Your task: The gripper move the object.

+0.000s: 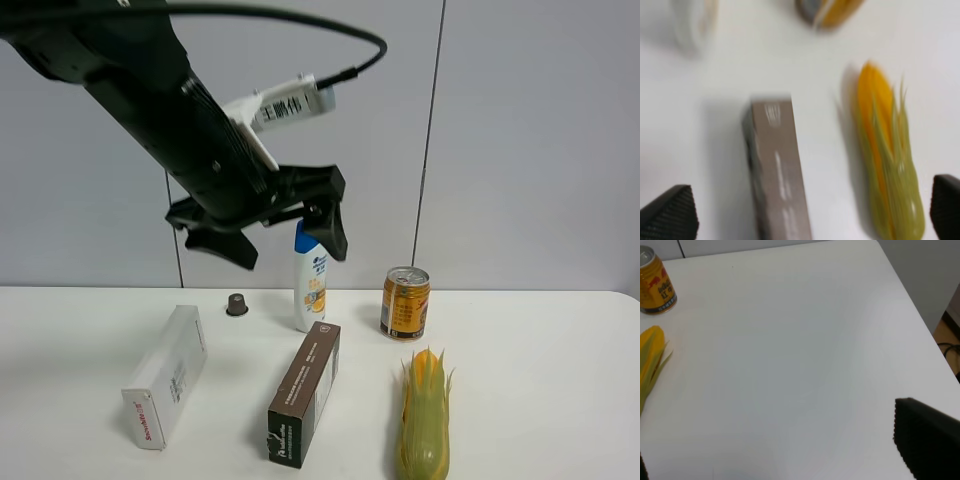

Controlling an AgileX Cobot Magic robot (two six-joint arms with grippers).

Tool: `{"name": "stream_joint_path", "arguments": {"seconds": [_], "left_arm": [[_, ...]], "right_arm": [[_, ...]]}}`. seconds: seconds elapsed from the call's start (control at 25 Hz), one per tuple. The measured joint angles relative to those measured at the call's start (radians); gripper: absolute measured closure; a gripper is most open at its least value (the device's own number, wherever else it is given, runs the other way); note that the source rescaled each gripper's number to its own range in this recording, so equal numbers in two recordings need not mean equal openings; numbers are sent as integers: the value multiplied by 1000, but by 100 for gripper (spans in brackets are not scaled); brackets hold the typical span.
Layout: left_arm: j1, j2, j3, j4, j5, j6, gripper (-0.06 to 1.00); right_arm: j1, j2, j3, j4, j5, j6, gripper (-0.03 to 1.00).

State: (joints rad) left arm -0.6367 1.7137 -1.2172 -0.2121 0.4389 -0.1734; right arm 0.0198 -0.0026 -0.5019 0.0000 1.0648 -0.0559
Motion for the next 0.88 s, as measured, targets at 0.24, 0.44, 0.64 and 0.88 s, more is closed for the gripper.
{"name": "stream_joint_path", "arguments": {"seconds": [0.24,0.44,0.64,0.88], "left_arm": [[101,-135,0,121,-3,167,4],[249,-185,0,178,57,262,4],[426,-199,0,200,71,331,4],[575,-250,1,218,126,398,4]], "right_arm": [[0,0,0,0,0,0,-3],[0,0,0,0,0,0,-3],[0,0,0,0,0,0,-3],[0,0,0,0,0,0,-3]]}}
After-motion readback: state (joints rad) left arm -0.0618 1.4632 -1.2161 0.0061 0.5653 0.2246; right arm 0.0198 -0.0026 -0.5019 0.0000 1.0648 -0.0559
